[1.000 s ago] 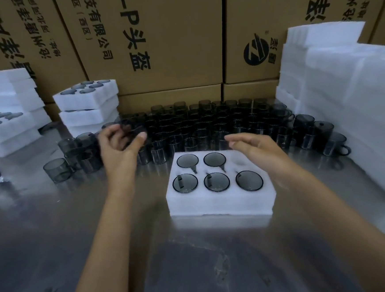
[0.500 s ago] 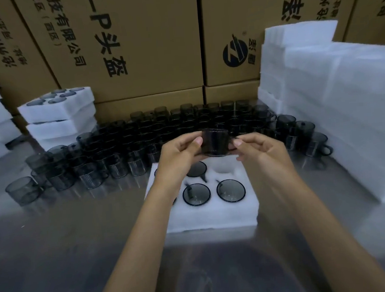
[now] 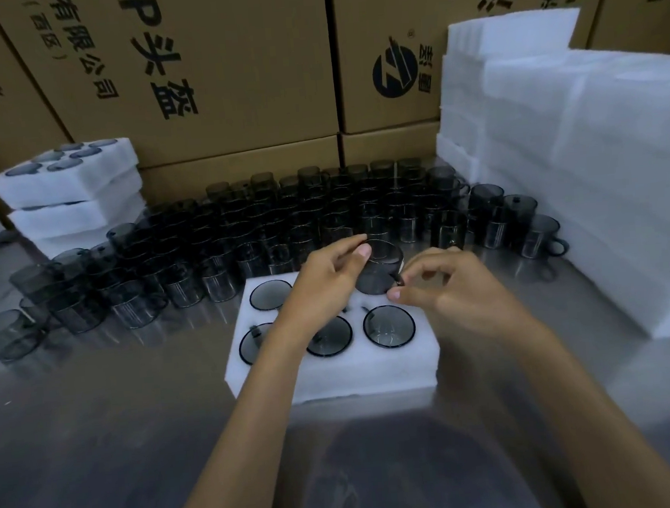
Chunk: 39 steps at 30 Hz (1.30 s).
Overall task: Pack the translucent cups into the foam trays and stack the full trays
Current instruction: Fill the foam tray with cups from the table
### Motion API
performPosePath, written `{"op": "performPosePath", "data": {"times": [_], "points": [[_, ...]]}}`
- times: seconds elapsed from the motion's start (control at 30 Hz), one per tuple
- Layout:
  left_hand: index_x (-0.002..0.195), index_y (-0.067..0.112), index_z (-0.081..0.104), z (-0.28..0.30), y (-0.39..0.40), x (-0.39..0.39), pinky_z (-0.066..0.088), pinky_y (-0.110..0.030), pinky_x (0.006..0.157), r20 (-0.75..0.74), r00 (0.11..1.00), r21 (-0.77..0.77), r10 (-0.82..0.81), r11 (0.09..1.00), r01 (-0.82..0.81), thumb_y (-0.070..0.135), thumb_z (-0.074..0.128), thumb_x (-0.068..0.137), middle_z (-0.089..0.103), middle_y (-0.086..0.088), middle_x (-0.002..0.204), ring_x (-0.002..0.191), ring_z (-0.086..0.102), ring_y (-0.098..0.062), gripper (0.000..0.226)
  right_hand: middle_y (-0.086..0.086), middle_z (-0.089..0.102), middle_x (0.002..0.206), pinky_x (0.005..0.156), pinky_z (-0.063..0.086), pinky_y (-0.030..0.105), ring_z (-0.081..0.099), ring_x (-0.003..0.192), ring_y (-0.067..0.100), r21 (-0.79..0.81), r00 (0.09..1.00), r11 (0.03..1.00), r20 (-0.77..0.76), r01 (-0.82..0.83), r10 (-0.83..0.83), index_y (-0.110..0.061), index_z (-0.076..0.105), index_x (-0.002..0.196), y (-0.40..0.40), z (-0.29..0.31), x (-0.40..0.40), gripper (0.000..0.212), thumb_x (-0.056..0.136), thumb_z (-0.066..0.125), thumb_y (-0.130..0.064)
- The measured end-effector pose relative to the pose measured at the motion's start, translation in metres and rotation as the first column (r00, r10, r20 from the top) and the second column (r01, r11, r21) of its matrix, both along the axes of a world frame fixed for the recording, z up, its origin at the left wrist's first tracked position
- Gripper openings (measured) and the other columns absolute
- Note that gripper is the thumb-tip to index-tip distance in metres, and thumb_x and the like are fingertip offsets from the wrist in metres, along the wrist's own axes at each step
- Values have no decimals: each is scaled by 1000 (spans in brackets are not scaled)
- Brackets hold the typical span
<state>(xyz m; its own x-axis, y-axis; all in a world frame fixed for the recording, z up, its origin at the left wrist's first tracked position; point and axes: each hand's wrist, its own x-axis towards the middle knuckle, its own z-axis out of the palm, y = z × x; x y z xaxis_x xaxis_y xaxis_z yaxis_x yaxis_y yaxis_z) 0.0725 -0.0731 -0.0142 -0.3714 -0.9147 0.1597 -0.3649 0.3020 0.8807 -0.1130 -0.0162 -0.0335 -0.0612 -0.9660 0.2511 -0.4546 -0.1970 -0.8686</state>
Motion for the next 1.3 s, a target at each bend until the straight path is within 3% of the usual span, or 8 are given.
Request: {"op": "performPosePath", "data": {"times": [0.13, 0.27, 0.43, 0.57, 0.9, 1.1, 1.2, 1.3], "points": [[141, 30, 52, -4, 3, 0, 39, -16, 95, 45, 999, -26, -15, 1000, 16, 37, 46, 103, 58, 6, 138, 121, 49, 1, 39, -11, 68, 101, 88, 30, 12, 49, 108, 12, 4, 996, 1000, -87, 13, -13, -22, 79, 80, 1, 1, -3, 16, 73, 86, -34], [142, 33, 48, -8, 5, 1, 40, -28, 102, 108, 994, -56, 5, 998, 1, 41, 41, 104, 56, 6, 139, 126, 49, -8, 40, -13, 68, 103, 98, 32, 23, 53, 105, 5, -56, 994, 998, -97, 40, -45, -25, 78, 84, 1, 2, -3, 11, 83, 78, -36], [143, 32, 47, -10, 5, 3, 44, -38, 104, 155, 987, -74, 34, 997, -23, 42, 39, 105, 60, 4, 134, 123, 54, -15, 40, -42, 47, 128, 116, 28, 31, 31, 131, -22, -186, 984, 980, -152, 65, -94, -37, 60, 135, 3, -1, 1, 35, 102, 50, -41], [143, 33, 47, -13, 5, 6, 46, -44, 103, 195, 979, -94, 51, 995, -33, 45, 40, 104, 62, 3, 132, 118, 58, -21, 42, -25, 51, 139, 121, 29, 42, 36, 141, -2, -94, 994, 995, -107, 16, -27, -40, 56, 138, -2, -11, 6, 40, 98, 59, -41], [136, 29, 54, -11, 7, 6, 49, -35, 100, 160, 985, -101, 65, 994, -50, 44, 54, 98, 66, 6, 130, 119, 61, -13, 41, -41, 55, 118, 91, 31, -6, 42, 116, -29, -50, 999, 998, 21, -25, 27, -41, 63, 128, -8, -13, -2, 38, 90, 68, -39], [135, 25, 57, -13, 6, 7, 43, -39, 108, 156, 985, -137, 71, 989, -50, 41, 58, 97, 66, 5, 130, 129, 53, -9, 41, -27, 56, 133, 106, 29, 14, 40, 126, -18, -40, 999, 999, -32, -2, 1, -42, 64, 128, -5, -9, -2, 36, 93, 66, -39], [139, 29, 55, -13, 6, 7, 19, -42, 121, 285, 947, -262, 145, 963, -68, 46, 54, 98, 50, 7, 148, 147, 26, -11, 44, -20, 50, 145, 116, 20, 32, 29, 140, -1, -71, 984, 992, -137, 109, -118, -45, 63, 129, -3, -9, 3, 32, 99, 52, -49], [141, 35, 51, -12, 6, 9, 4, -44, 120, 424, 882, -355, 206, 934, -48, 52, 48, 98, 32, 9, 159, 152, 7, -14, 46, -25, 45, 148, 110, 7, 29, 21, 142, -4, -96, 956, 984, -237, 153, -172, -51, 62, 125, -1, -9, 4, 34, 103, 36, -52]]}}
